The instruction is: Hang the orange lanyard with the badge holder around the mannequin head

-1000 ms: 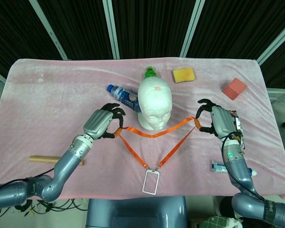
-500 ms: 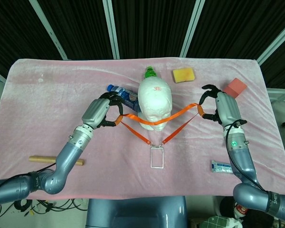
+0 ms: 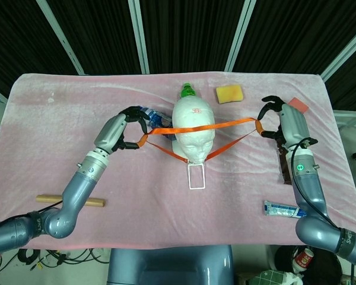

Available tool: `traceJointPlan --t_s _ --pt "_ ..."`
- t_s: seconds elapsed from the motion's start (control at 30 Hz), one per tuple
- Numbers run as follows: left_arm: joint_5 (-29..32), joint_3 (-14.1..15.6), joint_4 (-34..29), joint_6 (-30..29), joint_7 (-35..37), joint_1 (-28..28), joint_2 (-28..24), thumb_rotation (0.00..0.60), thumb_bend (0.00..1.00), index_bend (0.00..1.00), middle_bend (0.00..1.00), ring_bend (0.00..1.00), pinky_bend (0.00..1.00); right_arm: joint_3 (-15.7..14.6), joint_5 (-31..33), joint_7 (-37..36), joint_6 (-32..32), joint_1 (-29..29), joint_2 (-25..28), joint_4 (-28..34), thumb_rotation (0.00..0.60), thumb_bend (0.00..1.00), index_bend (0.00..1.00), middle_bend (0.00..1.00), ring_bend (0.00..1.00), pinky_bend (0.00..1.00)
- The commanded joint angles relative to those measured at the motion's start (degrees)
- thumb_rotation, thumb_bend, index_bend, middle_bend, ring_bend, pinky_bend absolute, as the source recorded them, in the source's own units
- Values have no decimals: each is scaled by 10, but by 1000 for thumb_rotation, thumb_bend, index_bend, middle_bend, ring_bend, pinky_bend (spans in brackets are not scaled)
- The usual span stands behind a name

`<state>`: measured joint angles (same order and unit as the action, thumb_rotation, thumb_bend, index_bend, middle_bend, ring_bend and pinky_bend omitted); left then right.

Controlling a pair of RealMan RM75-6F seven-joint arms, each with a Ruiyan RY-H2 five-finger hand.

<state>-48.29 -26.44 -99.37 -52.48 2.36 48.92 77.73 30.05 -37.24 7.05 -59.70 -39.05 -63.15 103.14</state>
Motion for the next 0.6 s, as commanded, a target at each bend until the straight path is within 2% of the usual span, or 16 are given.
traceJointPlan --t_s 0.03,0.27,0.6 --pt "1 -6 10 0 13 -1 -1 600 442 601 313 104 110 3 7 -3 7 -6 2 -9 600 567 917 240 294 252" --pt "11 -14 25 1 37 0 7 600 442 602 319 104 110 6 20 -6 28 -24 2 -29 600 569 921 244 294 252" --pt "30 -25 73 1 62 20 50 600 441 604 323 104 110 9 64 16 63 -79 -14 -81 600 576 921 247 297 252"
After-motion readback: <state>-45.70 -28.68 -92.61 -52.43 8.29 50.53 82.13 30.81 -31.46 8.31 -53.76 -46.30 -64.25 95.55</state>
